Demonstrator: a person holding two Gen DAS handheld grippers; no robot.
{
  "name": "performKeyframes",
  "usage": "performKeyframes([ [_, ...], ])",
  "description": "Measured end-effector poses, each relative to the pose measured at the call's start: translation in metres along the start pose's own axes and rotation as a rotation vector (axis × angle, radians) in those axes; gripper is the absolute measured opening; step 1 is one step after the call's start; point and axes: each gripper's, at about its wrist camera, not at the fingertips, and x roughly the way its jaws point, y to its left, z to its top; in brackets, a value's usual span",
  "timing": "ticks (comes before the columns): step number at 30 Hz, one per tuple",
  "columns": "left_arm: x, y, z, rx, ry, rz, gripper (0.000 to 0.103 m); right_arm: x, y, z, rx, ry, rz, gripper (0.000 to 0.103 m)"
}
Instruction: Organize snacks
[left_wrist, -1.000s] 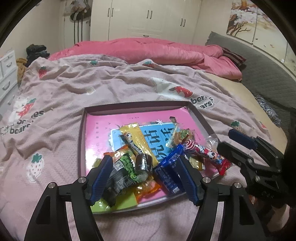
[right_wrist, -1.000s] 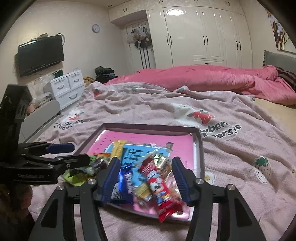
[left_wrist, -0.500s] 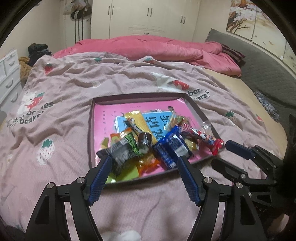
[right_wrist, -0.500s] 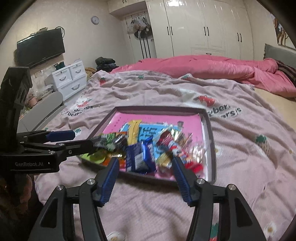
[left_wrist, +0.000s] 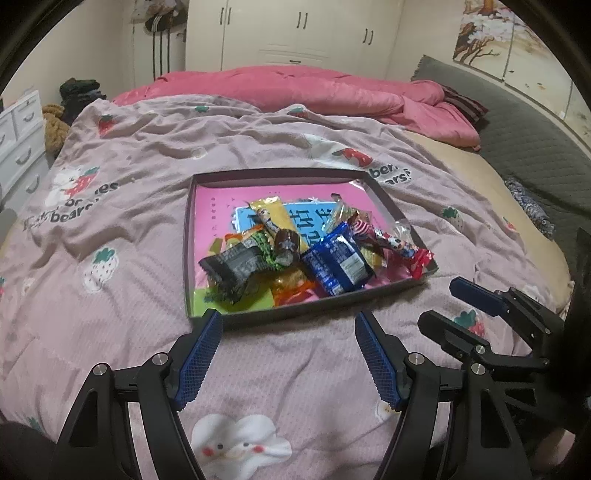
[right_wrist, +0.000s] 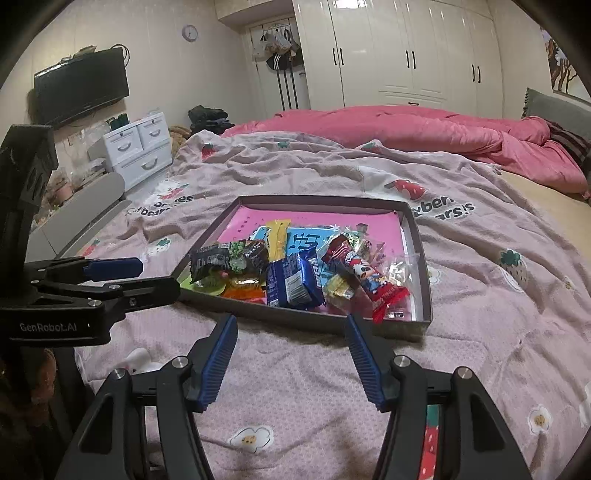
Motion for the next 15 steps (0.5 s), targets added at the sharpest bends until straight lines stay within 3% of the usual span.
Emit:
performKeyframes([
  [15,-0.009,-0.004,-0.017,0.003,0.007,-0.002,0.076,-0.004,-0.001,-0.005,0.001,0.002,-0.03,0.066],
])
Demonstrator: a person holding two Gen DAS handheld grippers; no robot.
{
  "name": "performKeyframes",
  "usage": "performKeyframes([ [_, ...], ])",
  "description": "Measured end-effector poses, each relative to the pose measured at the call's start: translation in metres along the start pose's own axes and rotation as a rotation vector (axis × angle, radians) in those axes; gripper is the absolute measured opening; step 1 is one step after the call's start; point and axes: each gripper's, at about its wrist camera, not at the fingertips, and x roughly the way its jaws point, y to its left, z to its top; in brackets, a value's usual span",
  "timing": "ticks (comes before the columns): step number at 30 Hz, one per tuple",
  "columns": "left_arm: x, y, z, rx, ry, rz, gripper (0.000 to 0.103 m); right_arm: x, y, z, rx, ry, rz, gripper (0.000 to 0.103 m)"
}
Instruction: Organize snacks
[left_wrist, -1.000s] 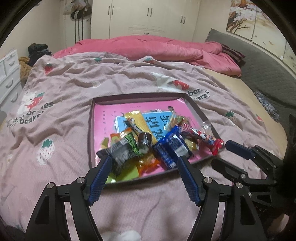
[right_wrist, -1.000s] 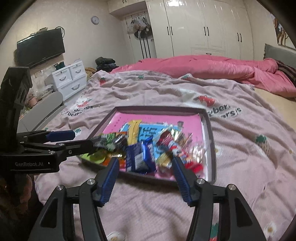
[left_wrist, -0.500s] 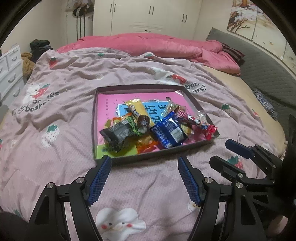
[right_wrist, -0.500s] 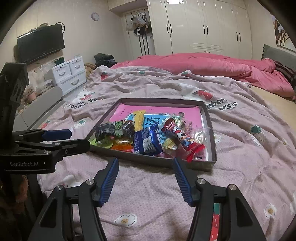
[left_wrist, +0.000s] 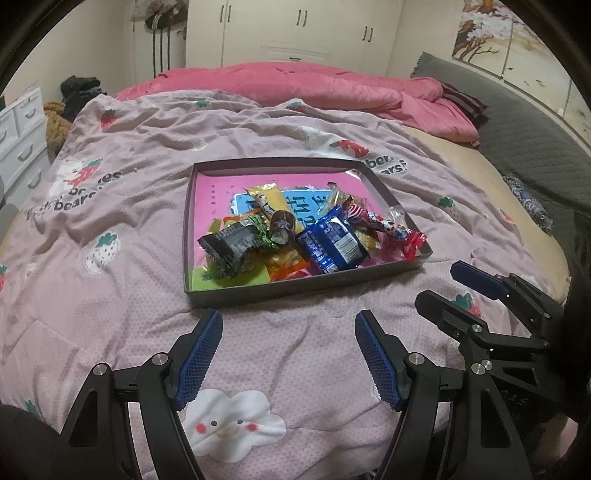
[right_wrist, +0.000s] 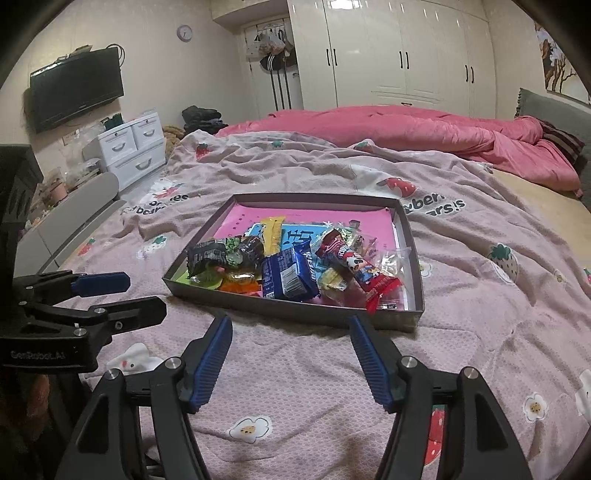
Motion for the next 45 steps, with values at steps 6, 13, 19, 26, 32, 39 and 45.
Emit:
performKeyframes([
  [6,0.0014,0.0006,0.0005,0.001,0.001,-0.006,0.076,0.0041,-0.0003,-0.0007,-0.003,0.009,-0.003,0.066],
  [13,0.0025,0.0014,0.0008,-0.001,0.003,-0.007,0.076,0.0062,-0.001,-0.0009,0.005,0.01,-0.004,0.066],
  [19,0.0023,0.0016,0.0009,-0.001,0.003,-0.007,0.076,0.0073,-0.0031,-0.0009,0.004,0.008,-0.005,0.068],
  [26,0.0017,0.002,0.001,-0.001,0.002,-0.002,0.076,0.0069,-0.003,-0.0009,0.006,0.008,-0.003,0.069],
  [32,0.0015,0.0023,0.0008,0.001,0.003,0.006,0.076,0.007,-0.003,-0.0008,0.006,0.008,-0.003,0.07],
  [39,0.001,0.0025,0.0012,-0.002,0.002,-0.001,0.076,0.007,-0.0026,-0.0012,0.004,0.01,-0.002,0.07],
  [45,-0.0019,0.0034,0.0013,-0.007,-0.003,-0.004,0.076,0.007,-0.0026,-0.0011,0.005,0.009,-0.003,0.07],
])
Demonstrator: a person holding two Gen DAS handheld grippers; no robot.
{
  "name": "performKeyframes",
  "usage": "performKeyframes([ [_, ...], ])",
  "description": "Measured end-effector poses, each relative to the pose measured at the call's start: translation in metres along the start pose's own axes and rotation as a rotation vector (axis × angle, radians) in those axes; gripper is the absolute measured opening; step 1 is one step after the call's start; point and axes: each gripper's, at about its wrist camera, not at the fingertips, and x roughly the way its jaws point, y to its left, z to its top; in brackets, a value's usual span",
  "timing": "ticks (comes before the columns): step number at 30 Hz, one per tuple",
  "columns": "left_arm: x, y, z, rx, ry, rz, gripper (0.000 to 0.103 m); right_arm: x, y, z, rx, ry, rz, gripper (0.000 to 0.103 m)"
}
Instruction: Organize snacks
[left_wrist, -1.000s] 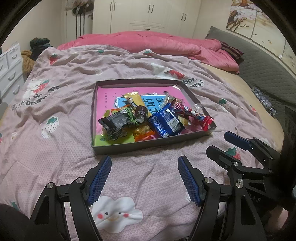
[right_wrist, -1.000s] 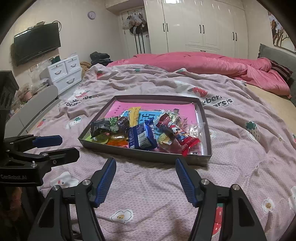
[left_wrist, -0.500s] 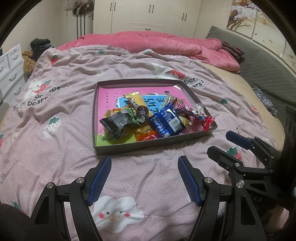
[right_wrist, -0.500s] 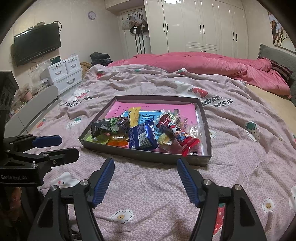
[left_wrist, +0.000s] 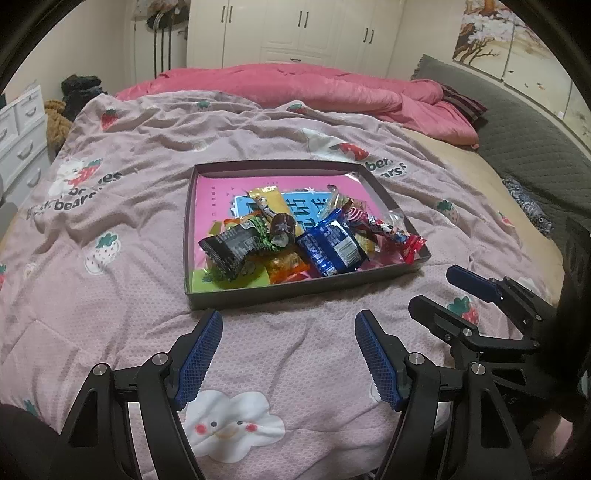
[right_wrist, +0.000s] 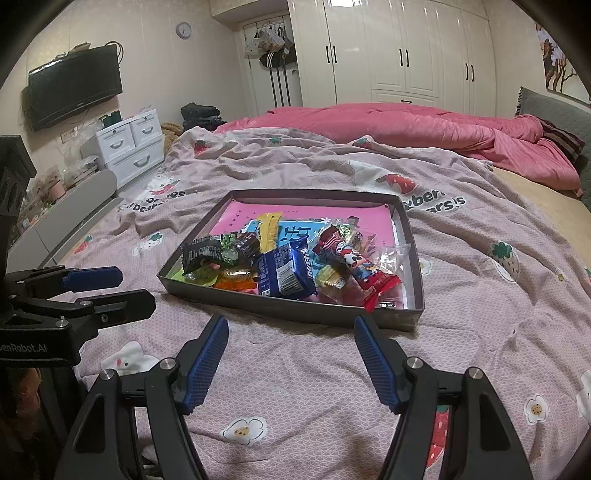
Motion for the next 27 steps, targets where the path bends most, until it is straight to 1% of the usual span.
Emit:
performKeyframes([
  [12,0.0004,-0.0023,0.0002,0.006,0.001,0.011,0.076,0.0001,0.0,0.0005,-0.002,-0.001,-0.001,0.071],
  [27,-0.0006,-0.0057,-0.0001,0.01,-0.006,0.006,0.076,-0.0005,-0.0011,0.0017,0.0,-0.005,-0.004,0.072],
])
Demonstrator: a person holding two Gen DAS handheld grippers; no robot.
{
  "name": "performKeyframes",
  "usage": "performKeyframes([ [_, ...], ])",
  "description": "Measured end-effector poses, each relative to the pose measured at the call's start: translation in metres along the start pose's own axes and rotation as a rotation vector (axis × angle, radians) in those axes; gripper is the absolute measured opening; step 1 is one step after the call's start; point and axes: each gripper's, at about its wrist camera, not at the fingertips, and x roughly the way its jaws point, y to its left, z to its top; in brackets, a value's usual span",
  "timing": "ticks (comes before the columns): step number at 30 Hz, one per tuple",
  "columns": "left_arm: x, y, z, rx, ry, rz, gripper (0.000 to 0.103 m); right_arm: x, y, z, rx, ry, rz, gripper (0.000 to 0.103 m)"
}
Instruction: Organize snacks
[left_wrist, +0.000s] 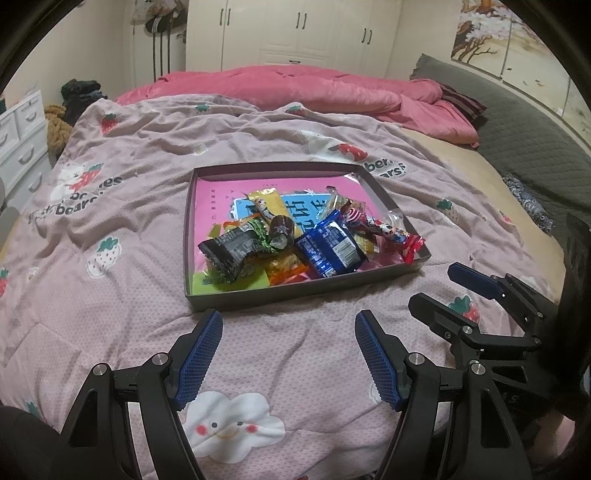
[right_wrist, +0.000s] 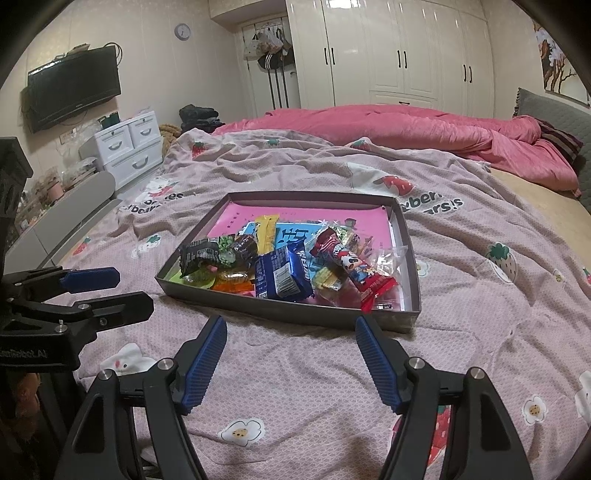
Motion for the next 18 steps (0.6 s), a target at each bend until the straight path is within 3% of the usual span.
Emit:
performKeyframes([
  [18,0.001,0.0024,0.0013,-0.002,-0.008,0.029,0.076,0.0027,-0.002,-0.0001,0.007,0.003,0.001,0.08],
])
